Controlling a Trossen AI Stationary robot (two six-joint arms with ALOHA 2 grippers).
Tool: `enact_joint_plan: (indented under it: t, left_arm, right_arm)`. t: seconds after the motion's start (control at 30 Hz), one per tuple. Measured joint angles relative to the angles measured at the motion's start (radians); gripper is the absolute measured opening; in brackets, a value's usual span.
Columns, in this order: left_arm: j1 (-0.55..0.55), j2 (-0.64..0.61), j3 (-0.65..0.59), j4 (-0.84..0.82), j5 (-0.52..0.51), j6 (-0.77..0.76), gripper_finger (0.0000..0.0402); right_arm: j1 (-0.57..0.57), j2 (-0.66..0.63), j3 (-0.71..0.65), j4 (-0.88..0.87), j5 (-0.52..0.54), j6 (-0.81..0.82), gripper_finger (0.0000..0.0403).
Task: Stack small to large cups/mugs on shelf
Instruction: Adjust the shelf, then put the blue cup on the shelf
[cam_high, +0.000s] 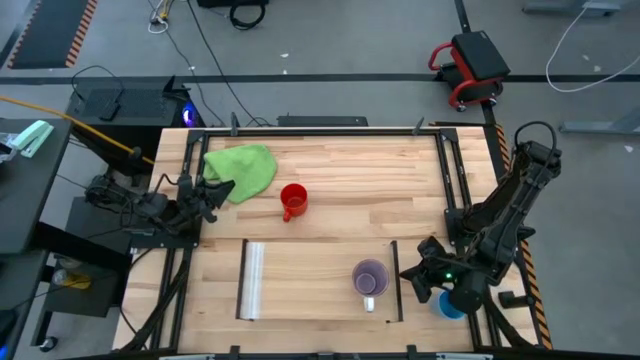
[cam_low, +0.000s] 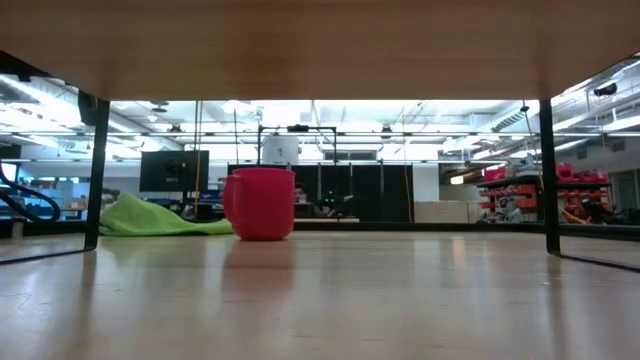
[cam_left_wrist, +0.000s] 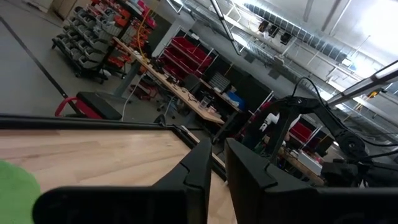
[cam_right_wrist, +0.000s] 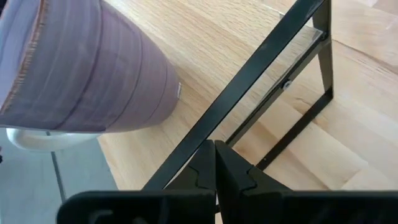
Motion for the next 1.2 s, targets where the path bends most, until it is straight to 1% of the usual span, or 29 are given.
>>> enact_joint_plan:
  t: [0.3,0.63,0.87,1.03,1.13,1.2]
  left_arm:
    - [0.0,0.0,0.0,-0.004,0.001,-0.005,0.005]
    - [0.0,0.0,0.0,-0.005,0.002,-0.004,0.0056]
    - [0.0,0.0,0.0,-0.004,0.002,-0.004,0.0053]
    - [0.0,0.0,0.0,-0.003,0.002,-0.004,0.0059]
    - [0.0,0.0,0.0,-0.003,0.002,-0.004,0.0062]
    - [0.0,0.0,0.0,-0.002,0.002,-0.003,0.0064]
  right_arm:
    - [-0.004,0.0,0.0,-0.006,-0.018,0.007,0.0002]
    - [0.0,-0.001,0.0,-0.06,-0.02,0.108,0.0003]
    - [0.008,-0.072,0.001,-0.07,-0.045,0.127,0.0004]
    - [0.058,-0.147,0.08,-0.178,-0.055,0.129,0.0004]
    - [0.097,-0.176,0.18,-0.302,-0.061,0.159,0.0004]
    - [0.122,-0.177,0.267,-0.42,-0.097,0.187,0.0004]
